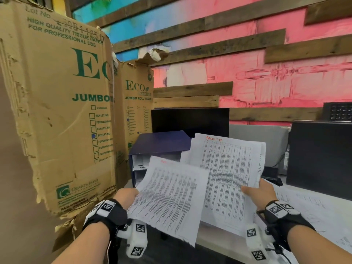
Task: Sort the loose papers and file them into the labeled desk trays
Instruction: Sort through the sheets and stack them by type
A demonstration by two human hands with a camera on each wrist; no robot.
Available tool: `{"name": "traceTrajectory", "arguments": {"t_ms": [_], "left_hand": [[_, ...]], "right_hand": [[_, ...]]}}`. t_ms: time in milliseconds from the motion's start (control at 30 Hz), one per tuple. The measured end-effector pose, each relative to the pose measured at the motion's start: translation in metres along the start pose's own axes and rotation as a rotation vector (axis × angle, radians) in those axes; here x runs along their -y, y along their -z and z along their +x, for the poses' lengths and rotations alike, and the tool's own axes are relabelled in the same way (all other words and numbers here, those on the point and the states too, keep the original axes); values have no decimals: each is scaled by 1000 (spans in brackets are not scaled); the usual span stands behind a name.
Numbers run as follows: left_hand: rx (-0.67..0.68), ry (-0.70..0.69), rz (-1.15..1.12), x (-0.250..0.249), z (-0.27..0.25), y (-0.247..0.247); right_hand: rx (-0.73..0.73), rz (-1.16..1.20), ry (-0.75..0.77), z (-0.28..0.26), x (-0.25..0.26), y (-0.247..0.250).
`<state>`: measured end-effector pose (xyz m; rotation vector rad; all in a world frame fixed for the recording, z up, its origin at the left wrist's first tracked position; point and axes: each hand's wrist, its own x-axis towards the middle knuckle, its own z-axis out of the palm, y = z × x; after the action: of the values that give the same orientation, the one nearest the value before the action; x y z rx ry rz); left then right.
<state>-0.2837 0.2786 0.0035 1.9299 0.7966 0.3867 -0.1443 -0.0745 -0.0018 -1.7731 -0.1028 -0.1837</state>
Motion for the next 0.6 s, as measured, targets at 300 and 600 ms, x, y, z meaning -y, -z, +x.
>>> {"name": "traceTrajectory", "arguments": {"t_ms": [300,600], "left_hand": [[20,15,-387,-8,-5,12],[-83,2,-473,-33,11,-1]], "right_hand": [[-65,-51,1,1,12,12],[-236,6,-17,7,6,30]]}}
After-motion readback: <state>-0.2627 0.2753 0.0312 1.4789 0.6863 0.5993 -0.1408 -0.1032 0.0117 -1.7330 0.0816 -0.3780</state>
